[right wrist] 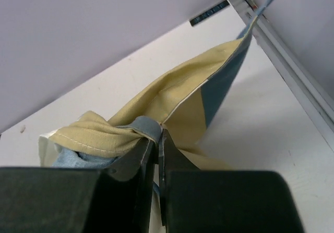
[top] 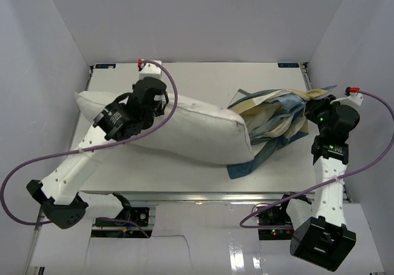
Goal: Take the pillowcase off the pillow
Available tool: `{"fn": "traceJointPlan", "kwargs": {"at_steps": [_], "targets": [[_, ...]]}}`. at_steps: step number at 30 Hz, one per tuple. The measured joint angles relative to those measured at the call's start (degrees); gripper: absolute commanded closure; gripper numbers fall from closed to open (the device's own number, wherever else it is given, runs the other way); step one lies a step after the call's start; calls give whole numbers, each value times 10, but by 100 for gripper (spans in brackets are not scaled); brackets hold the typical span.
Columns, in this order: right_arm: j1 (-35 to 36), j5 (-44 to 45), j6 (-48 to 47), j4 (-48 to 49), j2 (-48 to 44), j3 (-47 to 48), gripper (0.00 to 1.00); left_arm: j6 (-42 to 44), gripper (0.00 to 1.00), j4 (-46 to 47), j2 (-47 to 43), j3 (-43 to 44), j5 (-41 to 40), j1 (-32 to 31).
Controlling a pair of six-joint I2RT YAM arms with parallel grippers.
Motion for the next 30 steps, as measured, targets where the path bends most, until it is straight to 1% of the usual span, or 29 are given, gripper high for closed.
{"fn": "traceJointPlan", "kwargs": {"at_steps": [2, 4, 6, 8, 12, 15, 17, 20, 24, 26, 30], "targets": [[2, -21, -7, -3, 1, 29, 92, 14, 100, 25, 22, 3, 49, 76], [19, -28, -17, -11, 6, 55, 92, 20, 100, 43, 43, 4, 78, 129], [61, -19, -32, -19, 13, 72, 92, 21, 100, 57, 61, 6, 102, 173], [121, 2, -54, -34, 26, 88, 92, 19, 100, 64, 74, 9, 145, 219], [233, 63, -98, -55, 66, 106, 92, 10, 100, 69, 85, 9, 237, 340], [261, 104, -111, -58, 85, 90, 92, 6, 100, 76, 85, 9, 286, 409], [261, 137, -112, -58, 99, 74, 92, 6, 100, 80, 85, 12, 317, 428], [261, 171, -108, -58, 116, 42, 92, 3, 100, 81, 85, 16, 354, 431], [260, 176, -87, -41, 103, -32, 92, -8, 100, 85, 85, 12, 384, 432], [259, 164, -70, -24, 84, -79, 92, -16, 100, 113, 75, -16, 396, 433], [259, 117, -23, 14, 30, -184, 92, -36, 100, 173, 26, -125, 430, 434]]}}
